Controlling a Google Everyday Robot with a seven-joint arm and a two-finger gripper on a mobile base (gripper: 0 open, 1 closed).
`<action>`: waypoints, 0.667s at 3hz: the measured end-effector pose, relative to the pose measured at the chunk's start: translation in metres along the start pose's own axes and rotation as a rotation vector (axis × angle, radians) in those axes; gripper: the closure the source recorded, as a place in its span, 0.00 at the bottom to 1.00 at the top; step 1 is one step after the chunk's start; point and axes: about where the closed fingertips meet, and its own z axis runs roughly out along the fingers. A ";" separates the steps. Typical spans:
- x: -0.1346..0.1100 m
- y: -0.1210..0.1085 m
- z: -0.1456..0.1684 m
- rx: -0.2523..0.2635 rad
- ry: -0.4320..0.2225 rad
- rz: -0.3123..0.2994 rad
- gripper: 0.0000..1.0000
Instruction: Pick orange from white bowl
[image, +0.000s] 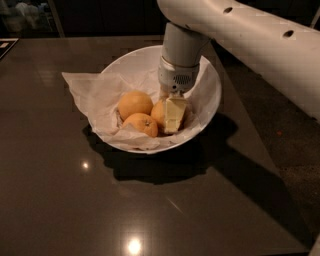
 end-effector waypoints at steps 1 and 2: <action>0.000 0.000 -0.001 0.000 0.000 0.000 1.00; 0.003 0.026 -0.027 0.087 -0.005 0.032 1.00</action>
Offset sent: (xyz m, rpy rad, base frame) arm -0.0901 -0.0390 0.1250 0.0353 -0.2915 -0.1174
